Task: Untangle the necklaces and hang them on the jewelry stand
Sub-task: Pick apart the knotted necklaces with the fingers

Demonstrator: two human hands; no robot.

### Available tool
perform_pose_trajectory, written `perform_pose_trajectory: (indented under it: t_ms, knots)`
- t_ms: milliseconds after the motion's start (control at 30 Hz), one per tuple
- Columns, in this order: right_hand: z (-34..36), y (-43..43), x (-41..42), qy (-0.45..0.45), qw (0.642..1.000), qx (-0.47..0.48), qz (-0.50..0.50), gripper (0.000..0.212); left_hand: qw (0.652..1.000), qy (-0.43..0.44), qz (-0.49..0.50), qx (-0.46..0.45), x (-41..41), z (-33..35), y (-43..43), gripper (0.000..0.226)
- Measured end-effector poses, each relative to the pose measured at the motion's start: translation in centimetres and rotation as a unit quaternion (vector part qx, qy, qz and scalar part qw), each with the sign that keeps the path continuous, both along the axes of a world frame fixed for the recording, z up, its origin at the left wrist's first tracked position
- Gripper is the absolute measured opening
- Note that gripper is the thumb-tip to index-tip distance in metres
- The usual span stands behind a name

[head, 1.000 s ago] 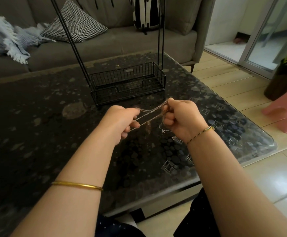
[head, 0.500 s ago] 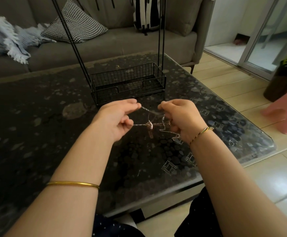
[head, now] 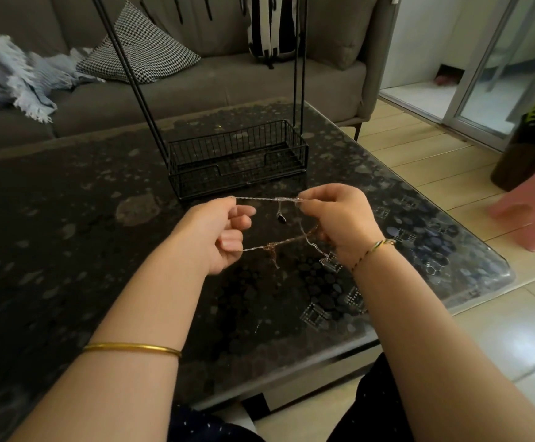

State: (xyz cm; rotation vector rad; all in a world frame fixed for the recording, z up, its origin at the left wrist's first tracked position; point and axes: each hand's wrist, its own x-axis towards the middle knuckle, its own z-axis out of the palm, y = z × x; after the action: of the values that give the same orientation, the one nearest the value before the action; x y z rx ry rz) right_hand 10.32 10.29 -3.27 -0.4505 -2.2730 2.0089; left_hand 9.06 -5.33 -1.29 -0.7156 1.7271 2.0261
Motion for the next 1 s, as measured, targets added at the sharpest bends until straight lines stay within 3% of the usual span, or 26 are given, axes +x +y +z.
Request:
perform_pose_trajectory:
  t_ms: [133,233,300,367,467,533,800,900,1000]
  knots:
    - [-0.1,-0.3,-0.1,-0.016,1.0,-0.003,0.007,0.01,0.994,-0.012,0.034,0.101,0.1,0.1,-0.2,0.031]
    - [0.0,-0.5,-0.2,-0.026,0.998,-0.053,0.001,0.007,0.993,-0.011,0.054,0.104,0.3,0.2,-0.2,0.025]
    - [-0.1,-0.6,-0.3,-0.014,0.999,-0.048,-0.009,0.011,0.997,-0.001,0.052,0.056,0.3,0.2,-0.2,0.022]
    - [0.1,-0.6,-0.3,-0.004,0.999,-0.04,-0.008,0.019,0.999,0.013,0.015,-0.049,0.3,0.0,0.0,0.02]
    - [0.4,-0.6,-0.2,0.001,0.998,-0.056,0.019,0.022,0.976,0.016,-0.076,-0.203,0.2,-0.6,0.3,0.021]
    - [0.5,-0.7,-0.1,0.011,0.998,-0.057,0.038,0.022,0.959,0.016,-0.138,-0.249,0.3,-0.9,0.6,0.021]
    - [1.0,-1.2,0.2,0.072,0.992,-0.041,0.091,0.019,0.931,0.142,-0.239,-0.235,0.6,-1.6,1.2,0.03]
    - [1.0,-1.2,0.3,0.099,0.99,-0.025,0.1,0.018,0.923,0.15,-0.261,-0.241,0.7,-1.7,1.3,0.035]
    - [1.2,-1.3,0.4,0.12,0.986,-0.044,0.11,0.018,0.924,0.143,-0.268,-0.234,0.9,-1.8,1.4,0.019]
